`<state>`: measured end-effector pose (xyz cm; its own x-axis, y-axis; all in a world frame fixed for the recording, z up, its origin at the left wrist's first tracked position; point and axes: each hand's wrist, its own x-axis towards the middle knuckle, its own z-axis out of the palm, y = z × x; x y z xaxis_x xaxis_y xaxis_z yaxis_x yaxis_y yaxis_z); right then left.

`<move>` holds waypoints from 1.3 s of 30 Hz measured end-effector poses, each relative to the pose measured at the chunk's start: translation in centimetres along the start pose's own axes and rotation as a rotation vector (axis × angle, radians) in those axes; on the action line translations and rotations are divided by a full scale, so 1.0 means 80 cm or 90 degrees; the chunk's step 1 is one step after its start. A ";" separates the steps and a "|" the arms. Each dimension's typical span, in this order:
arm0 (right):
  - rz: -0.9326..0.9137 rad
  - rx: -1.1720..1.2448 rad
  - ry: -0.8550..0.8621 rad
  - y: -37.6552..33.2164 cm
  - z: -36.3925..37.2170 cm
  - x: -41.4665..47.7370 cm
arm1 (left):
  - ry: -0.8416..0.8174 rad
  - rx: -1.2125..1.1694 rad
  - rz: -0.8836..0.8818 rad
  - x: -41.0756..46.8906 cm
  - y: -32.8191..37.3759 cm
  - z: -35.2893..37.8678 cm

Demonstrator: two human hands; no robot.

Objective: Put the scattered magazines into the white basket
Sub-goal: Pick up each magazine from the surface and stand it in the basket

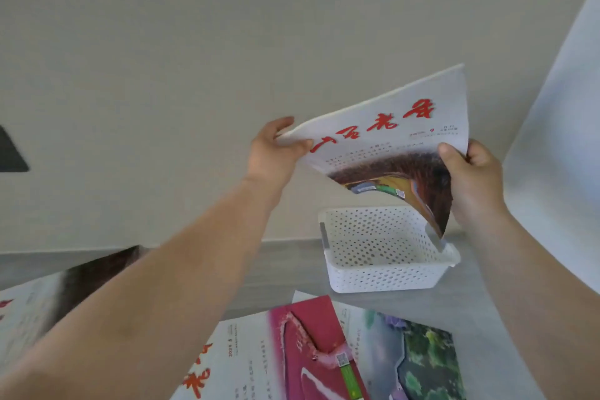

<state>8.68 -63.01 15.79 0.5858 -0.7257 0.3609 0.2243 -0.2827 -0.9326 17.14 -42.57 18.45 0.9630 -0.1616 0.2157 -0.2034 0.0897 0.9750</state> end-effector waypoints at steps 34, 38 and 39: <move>0.216 -0.059 -0.005 0.184 0.023 0.071 | 0.035 0.256 -0.039 0.102 -0.141 0.095; 0.188 -0.066 -0.045 0.184 0.031 0.076 | 0.008 0.362 -0.095 0.103 -0.161 0.092; 0.192 -0.069 -0.059 0.185 0.033 0.077 | -0.029 0.402 -0.108 0.101 -0.166 0.092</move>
<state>17.63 -70.03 4.24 0.6823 -0.7284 0.0622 -0.0509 -0.1322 -0.9899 26.34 -52.29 7.65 0.9852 -0.1652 0.0453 -0.1279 -0.5333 0.8362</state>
